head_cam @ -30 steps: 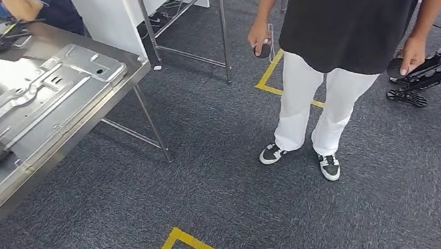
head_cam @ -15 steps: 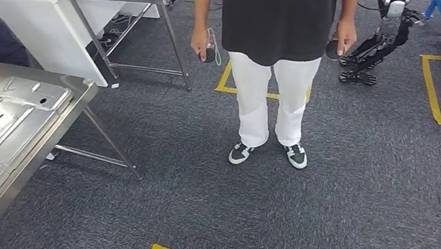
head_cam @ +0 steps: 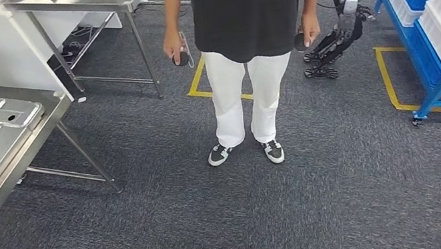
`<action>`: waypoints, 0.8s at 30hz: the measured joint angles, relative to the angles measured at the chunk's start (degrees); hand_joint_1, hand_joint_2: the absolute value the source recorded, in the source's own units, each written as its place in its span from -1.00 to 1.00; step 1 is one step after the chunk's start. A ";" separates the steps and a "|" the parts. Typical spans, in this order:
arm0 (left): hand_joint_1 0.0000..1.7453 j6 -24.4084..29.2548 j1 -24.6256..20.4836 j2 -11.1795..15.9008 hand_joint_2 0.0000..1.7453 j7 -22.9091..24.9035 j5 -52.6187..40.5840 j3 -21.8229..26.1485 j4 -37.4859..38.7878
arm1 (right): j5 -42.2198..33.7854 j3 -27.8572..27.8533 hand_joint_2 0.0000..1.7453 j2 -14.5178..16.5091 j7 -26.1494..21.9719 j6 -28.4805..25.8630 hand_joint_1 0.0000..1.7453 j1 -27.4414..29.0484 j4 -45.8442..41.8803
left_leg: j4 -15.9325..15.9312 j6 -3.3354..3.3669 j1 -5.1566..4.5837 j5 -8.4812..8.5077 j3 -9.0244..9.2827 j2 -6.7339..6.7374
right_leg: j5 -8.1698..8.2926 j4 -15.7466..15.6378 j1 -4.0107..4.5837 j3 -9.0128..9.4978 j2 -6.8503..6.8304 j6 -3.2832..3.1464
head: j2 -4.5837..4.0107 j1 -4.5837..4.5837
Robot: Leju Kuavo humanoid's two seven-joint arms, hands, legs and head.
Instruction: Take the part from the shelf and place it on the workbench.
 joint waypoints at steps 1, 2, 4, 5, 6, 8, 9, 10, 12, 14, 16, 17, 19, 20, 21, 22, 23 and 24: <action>-1.00 -0.01 0.16 0.00 -1.00 0.00 -0.03 -0.01 0.00 | -0.05 0.04 -1.00 -0.01 -0.01 -0.06 -1.00 0.03 0.01 | 0.01 0.01 -0.12 -0.01 -0.06 0.85 | -0.27 1.53 0.01 -0.46 -0.03 -0.04 | 0.00 0.00; -1.00 -0.02 0.21 -0.01 -1.00 0.00 -0.06 -0.01 0.00 | -0.08 0.08 -1.00 -0.05 -0.01 -0.13 -1.00 0.06 0.01 | 0.02 0.00 -0.18 -0.03 -0.05 1.52 | 0.78 0.04 0.04 0.57 -0.11 -0.17 | 0.01 0.00; -1.00 -0.02 0.21 -0.02 -1.00 0.00 -0.15 -0.01 0.00 | -0.13 0.15 -1.00 -0.14 0.02 -0.27 -1.00 0.08 0.02 | 0.05 -0.13 -0.22 -0.11 0.08 2.75 | 4.42 -8.34 0.17 5.46 -1.69 -0.59 | 0.01 0.00; -1.00 -0.01 0.21 -0.02 -1.00 0.00 -0.20 0.00 0.00 | -0.14 0.17 -1.00 -0.17 0.03 -0.31 -1.00 0.01 0.01 | 0.13 -0.33 -0.39 -0.22 0.16 3.30 | 5.69 -12.43 0.39 7.71 -3.12 -0.81 | 0.01 -0.01; -1.00 -0.01 0.22 -0.01 -1.00 0.00 -0.24 0.00 0.00 | -0.18 0.20 -1.00 -0.18 0.04 -0.32 -1.00 -0.06 0.01 | 0.20 -0.57 -0.52 -0.32 0.22 3.81 | 6.46 -15.34 0.57 9.22 -4.21 -1.06 | 0.01 -0.03; -1.00 0.01 0.25 0.00 -1.00 0.00 -0.27 0.00 0.00 | -0.26 0.29 -1.00 -0.17 0.04 -0.32 -1.00 -0.13 0.00 | 0.26 -1.17 -0.72 -0.50 0.36 4.80 | 6.53 -16.91 0.96 9.78 -4.61 -1.45 | 0.01 -0.07; -1.00 0.01 0.25 0.00 -1.00 0.00 -0.28 -0.01 0.00 | -0.30 0.34 -1.00 -0.17 0.04 -0.32 -1.00 -0.09 0.00 | 0.18 -1.43 -0.63 -0.52 0.50 5.32 | 6.57 -16.91 1.02 9.65 -3.92 -1.68 | 0.01 -0.09; -1.00 0.01 0.23 0.00 -1.00 0.00 -0.29 -0.01 0.00 | -0.31 0.39 -1.00 -0.17 0.05 -0.32 -1.00 -0.05 0.00 | 0.13 -1.70 -0.58 -0.60 0.67 5.85 | 6.61 -16.95 1.09 9.58 -3.37 -1.90 | 0.01 -0.09; -1.00 0.03 0.11 -0.01 -1.00 0.01 -0.35 -0.02 0.00 | -0.41 0.47 -1.00 -0.17 0.10 -0.33 -1.00 -0.01 0.01 | 1.52 -2.37 -0.27 -1.82 0.37 4.55 | 6.90 -17.10 0.87 9.51 -2.11 -2.48 | -0.01 -0.15; -1.00 0.04 0.09 -0.01 -1.00 0.01 -0.39 -0.02 0.00 | -0.54 0.51 -1.00 -0.18 0.17 -0.35 -1.00 -0.14 0.01 | 7.57 -2.98 0.09 -5.32 -2.18 0.98 | 7.27 -17.18 0.58 9.38 -0.77 -3.04 | -0.01 -0.26; -1.00 0.03 0.27 0.00 -1.00 0.02 -0.40 -0.02 0.00 | -0.61 0.54 -1.00 -0.19 0.20 -0.37 -1.00 -0.27 0.01 | 15.32 -3.24 0.21 -8.72 -5.82 -1.09 | 7.47 -17.17 0.63 9.16 0.54 -3.35 | 0.01 -0.33; -1.00 0.03 0.34 0.00 -1.00 0.02 -0.40 -0.02 0.00 | -0.62 0.55 -1.00 -0.19 0.21 -0.37 -1.00 -0.27 0.00 | 17.60 -3.28 0.21 -9.53 -6.94 -1.37 | 7.50 -17.16 0.66 9.10 0.96 -3.40 | 0.01 -0.34; -1.00 0.03 0.36 0.00 -1.00 0.02 -0.40 -0.02 0.00 | -0.62 0.55 -1.00 -0.19 0.21 -0.38 -1.00 -0.26 0.00 | 18.52 -3.29 0.21 -9.78 -7.42 -1.45 | 7.51 -17.16 0.69 9.08 1.18 -3.42 | 0.01 -0.36; -1.00 0.03 0.37 0.00 -1.00 0.02 -0.40 -0.02 0.00 | -0.63 0.55 -1.00 -0.19 0.21 -0.38 -1.00 -0.25 0.00 | 18.68 -3.29 0.21 -9.78 -7.51 -1.46 | 7.52 -17.16 0.69 9.08 1.23 -3.42 | 0.01 -0.36; -1.00 0.03 0.39 0.00 -1.00 0.02 -0.40 -0.02 0.00 | -0.64 0.56 -1.00 -0.19 0.21 -0.39 -1.00 -0.22 0.00 | 18.64 -3.22 0.19 -9.31 -7.64 -1.54 | 7.53 -17.15 0.74 9.09 1.71 -3.43 | 0.00 -0.37; -1.00 0.04 0.26 0.02 -1.00 0.02 -0.40 -0.02 0.00 | -0.80 0.57 -1.00 -0.17 0.15 -0.39 -1.00 -0.19 0.00 | 14.15 -2.70 0.08 -6.88 -5.82 -2.66 | 7.59 -17.16 0.78 9.16 2.82 -3.39 | -0.01 -0.37; -1.00 0.04 0.11 0.04 -1.00 0.02 -0.41 -0.02 -0.01 | -0.98 0.58 -1.00 -0.14 0.04 -0.39 -1.00 -0.17 0.00 | 9.51 -2.19 -0.08 -4.40 -3.96 -3.68 | 7.65 -17.13 0.88 9.16 4.08 -3.25 | -0.01 -0.37; -1.00 0.04 -0.09 0.06 -1.00 0.02 -0.42 -0.02 -0.01 | -1.17 0.59 -1.00 -0.11 -0.10 -0.40 -1.00 -0.15 0.00 | 4.78 -1.68 -0.27 -1.92 -2.07 -4.59 | 7.74 -17.10 0.94 9.11 5.32 -3.07 | 0.00 -0.37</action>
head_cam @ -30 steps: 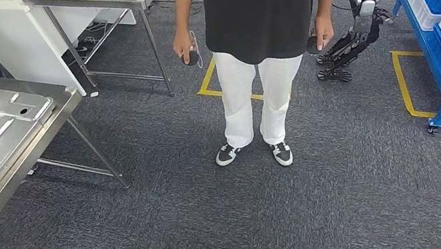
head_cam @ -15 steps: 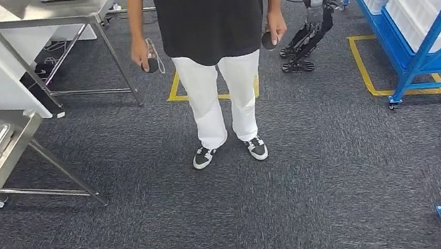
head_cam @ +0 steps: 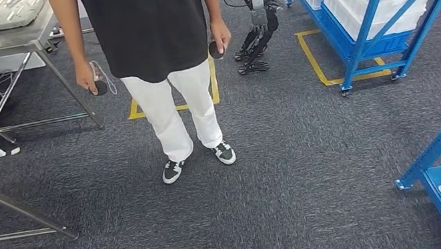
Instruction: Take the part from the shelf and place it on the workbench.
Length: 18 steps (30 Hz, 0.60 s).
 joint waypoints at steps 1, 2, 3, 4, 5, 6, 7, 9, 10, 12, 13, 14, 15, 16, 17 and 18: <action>-1.00 0.00 -0.23 0.02 -1.00 0.00 -0.01 0.00 -0.01 | -0.19 0.01 -1.00 0.03 -0.15 -0.02 -1.00 0.02 0.00 | -4.54 0.45 -0.20 2.01 1.92 -0.79 | 0.10 0.01 0.00 -0.07 0.88 0.24 | 0.01 0.00; -1.00 0.00 -0.34 0.02 -1.00 0.00 -0.01 0.00 -0.01 | -0.28 0.01 -1.00 0.03 -0.26 -0.05 -1.00 0.09 0.00 | -4.62 0.50 -0.33 2.08 1.89 -0.45 | 0.20 -0.01 -0.03 -0.23 1.23 0.51 | 0.01 0.00; -1.00 0.00 -0.48 -0.01 -1.00 0.00 -0.01 0.00 -0.02 | -0.37 0.01 -1.00 0.01 -0.32 -0.09 -1.00 0.17 0.01 | -4.80 0.68 -0.27 2.23 1.89 -0.03 | 0.29 -0.11 -0.04 -0.35 1.54 0.82 | 0.01 -0.01; -1.00 0.00 -0.63 -0.03 -1.00 0.01 -0.01 0.00 -0.02 | -0.46 0.01 -1.00 -0.03 -0.36 -0.13 -1.00 0.25 0.01 | -5.15 0.92 -0.15 2.48 2.01 0.44 | 0.18 -0.01 -0.06 -0.42 1.09 1.10 | 0.01 -0.01; -1.00 0.04 -0.75 -0.04 -1.00 0.01 -0.01 0.01 -0.03 | -0.56 0.01 -1.00 -0.06 -0.39 -0.16 -1.00 0.29 0.02 | -5.52 1.20 0.01 2.73 2.13 0.98 | -0.46 0.72 -0.04 -0.78 -0.09 1.42 | 0.00 0.03; -1.00 0.08 -0.84 -0.05 -1.00 0.00 -0.01 0.02 -0.03 | -0.63 0.01 -1.00 -0.09 -0.42 -0.20 -1.00 0.26 0.02 | -5.87 1.44 0.20 2.96 2.26 1.50 | -1.47 2.06 -0.01 -1.37 -1.55 1.68 | -0.01 0.06; -1.00 0.11 -0.80 -0.04 -1.00 0.00 -0.02 0.03 -0.03 | -0.69 0.02 -1.00 -0.09 -0.44 -0.25 -1.00 0.18 0.02 | -6.04 1.58 0.25 3.05 2.33 2.17 | -3.40 5.27 -0.17 -2.79 -3.31 1.96 | 0.00 0.09; -1.00 0.09 -0.59 -0.05 -1.00 0.00 -0.02 0.03 -0.03 | -0.76 0.03 -1.00 -0.08 -0.46 -0.32 -1.00 0.04 0.02 | -6.04 1.67 0.31 3.01 2.21 3.60 | -7.45 13.63 -0.51 -6.74 -4.73 2.62 | 0.00 0.13; -1.00 0.06 -0.50 -0.07 -1.00 0.00 -0.02 0.02 -0.03 | -0.81 0.03 -1.00 -0.08 -0.46 -0.33 -1.00 0.01 0.02 | -6.04 1.67 0.39 2.99 2.14 4.45 | -8.77 17.25 -0.76 -8.45 -4.95 2.99 | 0.01 0.13; -1.00 0.01 -0.54 -0.08 -1.00 -0.01 -0.02 0.02 -0.03 | -1.07 0.02 -1.00 -0.13 -0.45 -0.37 -1.00 0.09 0.02 | -6.02 1.49 0.67 2.92 2.10 5.76 | -7.60 17.03 -1.22 -8.16 -5.17 3.63 | 0.00 0.13; -1.00 0.01 -0.59 -0.10 -1.00 -0.02 -0.02 0.02 -0.03 | -1.20 0.02 -1.00 -0.17 -0.43 -0.40 -1.00 0.13 0.02 | -5.98 1.26 0.86 2.84 2.19 6.37 | -5.65 13.46 -1.48 -6.21 -5.63 3.95 | 0.00 0.13; -1.00 0.01 -0.64 -0.10 -1.00 -0.02 -0.02 0.02 -0.03 | -1.32 0.02 -1.00 -0.20 -0.42 -0.45 -1.00 0.16 0.02 | -5.88 0.91 0.93 2.71 2.33 6.89 | -3.56 8.78 -1.71 -3.63 -6.84 4.26 | -0.01 0.13; -1.00 0.01 -0.67 -0.09 -1.00 -0.05 -0.02 0.02 -0.03 | -1.36 0.03 -1.00 -0.19 -0.40 -0.49 -1.00 0.10 0.02 | -5.64 0.45 0.90 2.46 2.41 7.40 | -2.01 4.46 -1.76 -1.34 -8.03 4.40 | 0.00 0.17; -1.00 0.01 -0.70 -0.07 -1.00 -0.08 -0.02 0.02 -0.03 | -1.37 0.03 -1.00 -0.15 -0.39 -0.51 -1.00 0.02 0.02 | -5.43 0.00 0.82 2.26 2.49 7.87 | -1.07 1.49 -1.79 0.15 -8.87 4.22 | 0.01 0.15; -1.00 0.01 -0.74 -0.05 -1.00 -0.10 -0.02 0.02 -0.03 | -1.38 0.03 -1.00 -0.11 -0.39 -0.51 -1.00 -0.03 0.02 | -5.28 -0.42 0.69 2.09 2.57 8.35 | -0.82 0.09 -1.67 0.76 -9.31 3.86 | 0.01 0.07; -1.00 0.01 -0.79 -0.04 -1.00 -0.13 -0.01 0.02 -0.03 | -1.44 0.03 -1.00 -0.09 -0.39 -0.51 -1.00 -0.03 0.02 | -5.22 -0.79 0.69 2.00 2.64 8.89 | -0.90 -0.13 -1.46 0.65 -8.79 3.34 | 0.01 -0.03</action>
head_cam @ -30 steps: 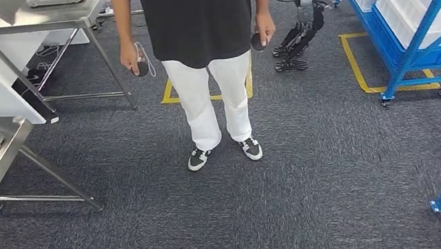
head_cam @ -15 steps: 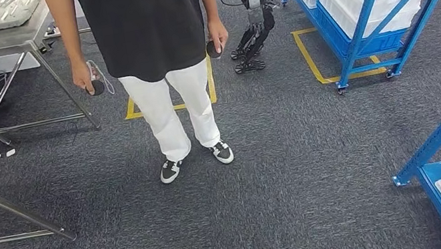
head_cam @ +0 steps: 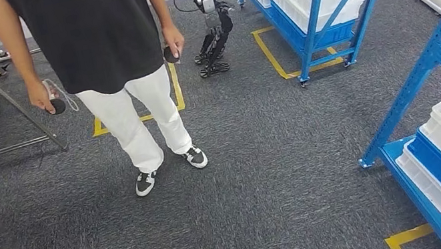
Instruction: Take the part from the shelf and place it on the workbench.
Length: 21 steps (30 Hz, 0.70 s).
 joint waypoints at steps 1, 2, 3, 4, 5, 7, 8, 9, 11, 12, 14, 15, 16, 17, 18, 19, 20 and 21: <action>-1.00 0.00 -0.06 -0.01 -1.00 0.00 0.01 0.00 0.00 | -0.14 -0.01 -1.00 -0.01 0.00 0.00 -1.00 0.04 0.00 | -0.05 -0.33 0.12 -0.04 0.15 0.49 | 0.07 0.07 0.06 -0.15 0.69 -0.58 | -0.01 -0.10; -1.00 0.00 -0.13 -0.01 -1.00 0.00 0.01 0.00 0.00 | -0.32 -0.01 -1.00 -0.01 -0.01 0.01 -1.00 0.10 0.00 | 0.23 -0.70 0.33 -0.40 0.17 0.16 | 0.14 0.07 0.11 -0.21 1.26 -0.99 | -0.01 -0.15; -1.00 -0.01 -0.16 -0.02 -1.00 -0.02 0.02 0.00 0.00 | -0.55 -0.02 -1.00 -0.02 -0.02 0.01 -1.00 0.11 0.00 | 1.32 -1.01 0.55 -1.28 -0.19 -0.91 | 0.27 0.03 0.07 -0.25 1.84 -1.38 | -0.01 -0.16; -1.00 -0.03 -0.11 -0.02 -1.00 -0.04 0.02 0.00 0.00 | -0.75 -0.03 -1.00 -0.02 -0.06 0.01 -1.00 0.04 0.00 | 3.67 -1.25 0.70 -2.79 -1.15 -2.43 | 0.41 -0.02 0.00 -0.25 2.41 -1.73 | 0.00 -0.16; -1.00 -0.08 -0.01 -0.02 -1.00 -0.06 0.03 0.00 0.00 | -0.86 -0.03 -1.00 -0.02 -0.13 0.02 -1.00 -0.01 0.00 | 7.29 -1.38 0.78 -4.75 -2.77 -4.14 | 0.49 -0.02 0.01 -0.33 2.96 -1.98 | 0.00 -0.22; -1.00 -0.16 0.35 -0.02 -1.00 -0.07 0.03 0.00 0.00 | -0.91 -0.03 -1.00 0.06 -0.31 0.09 -1.00 -0.07 0.00 | 15.47 -1.33 0.69 -8.01 -6.70 -5.65 | 0.59 0.00 0.30 -0.45 4.37 -2.30 | -0.01 -0.28; -1.00 -0.19 0.51 -0.02 -1.00 -0.07 0.03 0.00 0.00 | -0.86 -0.02 -1.00 0.14 -0.40 0.13 -1.00 -0.04 0.00 | 17.65 -1.15 0.56 -8.30 -7.92 -5.88 | 0.61 0.01 0.48 -0.47 5.17 -2.35 | -0.01 -0.30; -1.00 -0.19 0.62 -0.02 -1.00 -0.07 0.03 0.00 0.00 | -0.81 -0.01 -1.00 0.20 -0.45 0.16 -1.00 0.00 0.00 | 17.53 -0.83 0.41 -7.45 -8.10 -6.06 | 0.63 0.03 0.61 -0.44 6.03 -2.37 | -0.01 -0.31; -1.00 -0.20 0.67 -0.01 -1.00 -0.07 0.03 0.00 0.00 | -0.75 0.01 -1.00 0.33 -0.50 0.17 -1.00 0.02 0.00 | 10.79 0.06 0.05 -3.31 -5.35 -7.10 | 0.66 0.03 0.72 -0.30 7.63 -2.36 | -0.01 -0.32; -1.00 -0.20 0.65 0.01 -1.00 -0.07 0.03 0.00 0.00 | -0.75 0.01 -1.00 0.39 -0.49 0.16 -1.00 0.00 0.00 | 6.54 0.49 -0.09 -1.50 -3.53 -8.46 | 0.67 0.07 0.79 -0.29 8.35 -2.30 | -0.01 -0.32; -1.00 -0.19 0.58 0.05 -1.00 -0.07 0.03 0.00 0.00 | -0.77 0.04 -1.00 0.49 -0.41 0.10 -1.00 -0.03 0.00 | 1.38 0.89 -0.30 0.29 -1.37 -10.23 | 0.77 0.13 0.82 -0.51 9.65 -2.01 | -0.01 -0.32; -1.00 -0.18 0.55 0.07 -1.00 -0.07 0.03 0.00 0.00 | -0.79 0.05 -1.00 0.51 -0.35 0.06 -1.00 -0.01 0.00 | 0.88 0.94 -0.44 0.23 -1.23 -10.36 | 0.85 0.11 0.77 -0.69 10.18 -1.78 | -0.01 -0.32; -1.00 -0.17 0.49 0.05 -1.00 -0.08 0.03 0.00 -0.01 | -0.81 0.07 -1.00 0.50 -0.26 0.02 -1.00 0.07 0.00 | 0.72 1.04 -0.45 0.36 -1.23 -9.67 | 0.94 0.04 0.71 -0.87 10.71 -1.47 | -0.01 -0.31; -1.00 -0.16 0.40 0.02 -1.00 -0.08 0.03 0.00 -0.02 | -0.84 0.08 -1.00 0.46 -0.19 -0.01 -1.00 0.18 0.01 | 0.52 1.26 -0.42 0.51 -1.19 -9.08 | 0.82 0.25 0.64 -1.04 10.50 -1.22 | -0.01 -0.31; -1.00 -0.15 0.32 -0.01 -1.00 -0.09 0.05 0.01 -0.03 | -0.87 0.10 -1.00 0.45 -0.15 -0.02 -1.00 0.24 0.02 | 0.29 1.57 -0.32 0.67 -1.13 -8.49 | 0.17 1.11 0.70 -1.50 9.43 -0.99 | -0.01 -0.20; -1.00 -0.13 0.27 -0.03 -1.00 -0.11 0.07 0.01 -0.04 | -0.90 0.12 -1.00 0.44 -0.12 -0.03 -1.00 0.24 0.03 | 0.07 1.89 -0.21 0.83 -1.09 -7.84 | -1.15 3.09 0.77 -2.44 7.91 -0.78 | -0.01 -0.09; -1.00 -0.11 0.30 -0.03 -1.00 -0.12 0.08 0.02 -0.04 | -0.91 0.14 -1.00 0.45 -0.10 -0.04 -1.00 0.19 0.04 | -0.03 2.11 -0.21 0.89 -1.06 -7.13 | -3.08 6.38 0.75 -3.94 6.09 -0.67 | -0.01 0.02; -1.00 -0.09 0.41 -0.02 -1.00 -0.13 0.08 0.02 -0.04 | -0.93 0.16 -1.00 0.48 -0.09 -0.04 -1.00 0.13 0.04 | -0.04 2.26 -0.26 0.87 -1.09 -6.42 | -5.21 10.46 0.75 -5.87 4.80 -0.51 | -0.01 0.14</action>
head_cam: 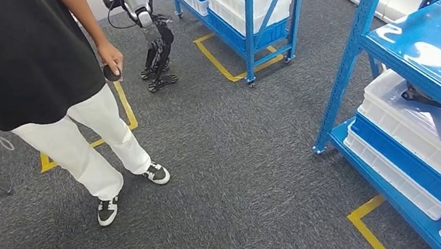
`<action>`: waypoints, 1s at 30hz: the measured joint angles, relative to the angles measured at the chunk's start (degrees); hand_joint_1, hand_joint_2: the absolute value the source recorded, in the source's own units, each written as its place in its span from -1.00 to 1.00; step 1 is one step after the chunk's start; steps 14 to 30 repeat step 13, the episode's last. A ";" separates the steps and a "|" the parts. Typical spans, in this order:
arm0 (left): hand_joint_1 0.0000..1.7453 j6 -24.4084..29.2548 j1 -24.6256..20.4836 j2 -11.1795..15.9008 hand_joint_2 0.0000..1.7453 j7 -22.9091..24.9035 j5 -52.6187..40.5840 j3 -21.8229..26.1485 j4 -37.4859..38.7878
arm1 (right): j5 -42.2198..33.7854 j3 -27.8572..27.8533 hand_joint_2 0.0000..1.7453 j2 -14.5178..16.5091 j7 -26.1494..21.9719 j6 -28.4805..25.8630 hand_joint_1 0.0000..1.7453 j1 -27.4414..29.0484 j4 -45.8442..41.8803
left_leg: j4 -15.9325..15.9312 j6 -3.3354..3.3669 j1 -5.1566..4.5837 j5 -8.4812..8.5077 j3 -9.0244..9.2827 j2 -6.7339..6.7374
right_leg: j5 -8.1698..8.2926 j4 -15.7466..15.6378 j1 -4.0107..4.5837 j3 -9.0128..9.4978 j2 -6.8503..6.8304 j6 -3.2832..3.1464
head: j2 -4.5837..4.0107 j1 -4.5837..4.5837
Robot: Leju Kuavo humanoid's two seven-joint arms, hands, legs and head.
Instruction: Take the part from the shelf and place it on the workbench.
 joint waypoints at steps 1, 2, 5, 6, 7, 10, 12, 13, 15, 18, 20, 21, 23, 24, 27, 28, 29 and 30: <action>-1.00 0.02 0.12 0.00 -1.00 0.00 -0.01 0.00 0.00 | -0.01 0.02 -1.00 0.02 0.01 0.00 -1.00 -0.05 0.00 | 0.03 0.05 -0.06 -0.02 -0.04 0.82 | -1.63 3.95 -0.10 -1.85 -0.53 0.18 | 0.00 0.01; -1.00 0.01 0.23 0.00 -1.00 0.00 -0.03 0.00 0.00 | -0.02 0.05 -1.00 0.02 0.00 0.00 -1.00 -0.06 0.00 | 0.05 0.05 -0.10 -0.04 -0.08 1.63 | -2.30 6.50 -0.20 -3.01 -0.78 0.34 | 0.00 0.01; -1.00 -0.03 0.28 -0.01 -1.00 -0.01 -0.07 0.00 0.00 | -0.08 0.21 -1.00 -0.01 -0.12 -0.07 -1.00 -0.05 0.00 | 0.16 -0.19 -0.03 -0.20 0.00 3.73 | 1.56 0.78 -0.41 0.31 -2.21 0.64 | 0.00 0.01; -1.00 -0.04 0.27 -0.01 -1.00 -0.01 -0.07 0.00 0.00 | -0.11 0.26 -1.00 -0.03 -0.19 -0.11 -1.00 -0.09 0.00 | 0.28 -0.42 -0.15 -0.36 0.09 4.31 | 3.17 -3.64 -0.38 2.66 -3.72 0.62 | 0.00 0.03; -1.00 -0.06 0.26 0.01 -1.00 -0.01 -0.08 0.00 0.00 | -0.14 0.31 -1.00 -0.04 -0.27 -0.16 -1.00 -0.17 0.00 | 0.42 -0.72 -0.32 -0.57 0.17 4.86 | 4.32 -7.08 -0.30 4.44 -4.80 0.39 | 0.00 0.00; -1.00 -0.09 0.14 0.07 -1.00 0.00 -0.14 0.00 0.00 | -0.39 0.43 -1.00 -0.04 -0.41 -0.34 -1.00 -0.26 0.00 | 0.62 -1.65 -0.61 -0.92 0.43 6.64 | 5.12 -9.95 0.01 5.53 -4.71 -0.78 | 0.01 -0.20; -1.00 -0.13 -0.09 0.10 -1.00 0.00 -0.21 0.00 0.00 | -0.66 0.48 -1.00 -0.07 -0.41 -0.45 -1.00 -0.14 0.01 | 1.44 -2.36 -0.23 -1.64 0.31 6.05 | 5.43 -10.07 -0.07 5.39 -3.49 -1.54 | 0.01 -0.20; -1.00 -0.14 -0.16 0.11 -1.00 0.00 -0.24 0.00 0.00 | -0.73 0.48 -1.00 -0.07 -0.41 -0.47 -1.00 -0.10 0.01 | 1.72 -2.56 -0.11 -1.89 0.25 5.76 | 5.54 -10.13 -0.13 5.39 -3.18 -1.76 | 0.01 -0.19; -1.00 -0.14 -0.16 0.11 -1.00 0.00 -0.24 0.00 0.00 | -0.73 0.48 -1.00 -0.07 -0.41 -0.47 -1.00 -0.10 0.01 | 1.72 -2.56 -0.11 -1.89 0.25 5.76 | 5.54 -10.13 -0.13 5.39 -3.18 -1.76 | 0.01 -0.19; -1.00 -0.14 -0.16 0.11 -1.00 0.00 -0.24 0.00 0.00 | -0.73 0.48 -1.00 -0.07 -0.41 -0.47 -1.00 -0.10 0.01 | 1.72 -2.56 -0.11 -1.89 0.25 5.76 | 5.54 -10.13 -0.13 5.39 -3.18 -1.76 | 0.01 -0.19; -1.00 -0.14 -0.16 0.11 -1.00 0.00 -0.24 0.00 0.00 | -0.73 0.48 -1.00 -0.07 -0.41 -0.47 -1.00 -0.10 0.01 | 1.72 -2.56 -0.11 -1.89 0.25 5.76 | 5.54 -10.13 -0.13 5.39 -3.18 -1.76 | 0.01 -0.19; -1.00 -0.14 -0.16 0.11 -1.00 0.00 -0.24 0.00 0.00 | -0.73 0.48 -1.00 -0.07 -0.41 -0.47 -1.00 -0.10 0.01 | 1.72 -2.56 -0.11 -1.89 0.25 5.76 | 5.54 -10.13 -0.13 5.39 -3.18 -1.76 | 0.01 -0.19; -1.00 -0.14 -0.16 0.11 -1.00 0.00 -0.24 0.00 0.00 | -0.73 0.48 -1.00 -0.07 -0.41 -0.47 -1.00 -0.10 0.01 | 1.72 -2.56 -0.11 -1.89 0.25 5.76 | 5.54 -10.13 -0.13 5.39 -3.18 -1.76 | 0.01 -0.19; -1.00 -0.14 -0.16 0.11 -1.00 0.00 -0.24 0.00 0.00 | -0.73 0.48 -1.00 -0.07 -0.41 -0.47 -1.00 -0.10 0.01 | 1.72 -2.56 -0.11 -1.89 0.25 5.76 | 5.54 -10.13 -0.13 5.39 -3.18 -1.76 | 0.01 -0.19; -1.00 -0.14 -0.16 0.11 -1.00 0.00 -0.24 0.00 0.00 | -0.73 0.48 -1.00 -0.07 -0.41 -0.47 -1.00 -0.10 0.01 | 1.72 -2.56 -0.11 -1.89 0.25 5.76 | 5.54 -10.13 -0.13 5.39 -3.18 -1.76 | 0.01 -0.19; -1.00 -0.14 -0.16 0.11 -1.00 0.00 -0.24 0.00 0.00 | -0.73 0.48 -1.00 -0.07 -0.41 -0.47 -1.00 -0.10 0.01 | 1.72 -2.56 -0.11 -1.89 0.25 5.76 | 5.54 -10.13 -0.13 5.39 -3.18 -1.76 | 0.01 -0.19; -1.00 -0.14 -0.16 0.11 -1.00 0.00 -0.24 0.00 0.00 | -0.73 0.48 -1.00 -0.07 -0.41 -0.47 -1.00 -0.10 0.01 | 1.72 -2.56 -0.11 -1.89 0.25 5.76 | 5.54 -10.13 -0.13 5.39 -3.18 -1.76 | 0.01 -0.19; -1.00 -0.14 -0.16 0.11 -1.00 0.00 -0.24 0.00 0.00 | -0.73 0.48 -1.00 -0.07 -0.41 -0.47 -1.00 -0.10 0.01 | 1.72 -2.56 -0.11 -1.89 0.25 5.76 | 5.54 -10.13 -0.13 5.39 -3.18 -1.76 | 0.01 -0.19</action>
